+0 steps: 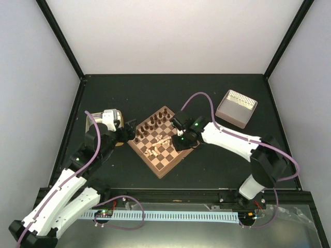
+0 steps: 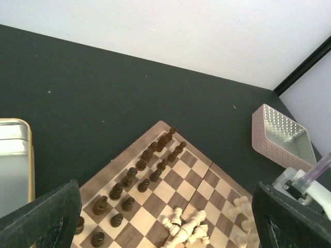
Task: Set up the chess pieces on the board
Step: Place the chess piece on the chessboard.
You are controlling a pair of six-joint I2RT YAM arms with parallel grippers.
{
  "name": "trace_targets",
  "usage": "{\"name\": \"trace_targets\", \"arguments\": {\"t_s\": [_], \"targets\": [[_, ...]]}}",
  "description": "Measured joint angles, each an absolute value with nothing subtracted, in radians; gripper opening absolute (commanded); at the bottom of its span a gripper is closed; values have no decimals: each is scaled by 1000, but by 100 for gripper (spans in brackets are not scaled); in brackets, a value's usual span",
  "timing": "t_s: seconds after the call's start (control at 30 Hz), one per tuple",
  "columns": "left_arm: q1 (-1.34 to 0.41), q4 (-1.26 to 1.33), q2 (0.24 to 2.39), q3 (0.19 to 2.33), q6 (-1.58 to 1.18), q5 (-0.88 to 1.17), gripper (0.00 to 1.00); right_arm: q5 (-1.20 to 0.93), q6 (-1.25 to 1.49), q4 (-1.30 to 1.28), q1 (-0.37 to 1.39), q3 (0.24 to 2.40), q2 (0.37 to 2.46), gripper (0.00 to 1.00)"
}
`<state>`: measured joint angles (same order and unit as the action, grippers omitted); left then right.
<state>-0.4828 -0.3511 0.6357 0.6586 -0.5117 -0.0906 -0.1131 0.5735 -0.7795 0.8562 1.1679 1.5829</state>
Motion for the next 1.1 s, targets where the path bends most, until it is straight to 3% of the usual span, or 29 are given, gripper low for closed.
{"name": "trace_targets", "arguments": {"t_s": [0.33, 0.53, 0.77, 1.1], "targets": [[-481, -526, 632, 770, -400, -106, 96, -65, 546, -921, 878, 1276, 1739, 3], [-481, -586, 633, 783, -360, -106, 97, -46, 535, -947, 886, 1308, 1790, 20], [-481, -608, 649, 801, -335, -106, 98, -33, 529, -950, 889, 1318, 1797, 30], [-480, -596, 690, 892, -299, -105, 98, -20, 536, -915, 894, 1274, 1777, 30]]}}
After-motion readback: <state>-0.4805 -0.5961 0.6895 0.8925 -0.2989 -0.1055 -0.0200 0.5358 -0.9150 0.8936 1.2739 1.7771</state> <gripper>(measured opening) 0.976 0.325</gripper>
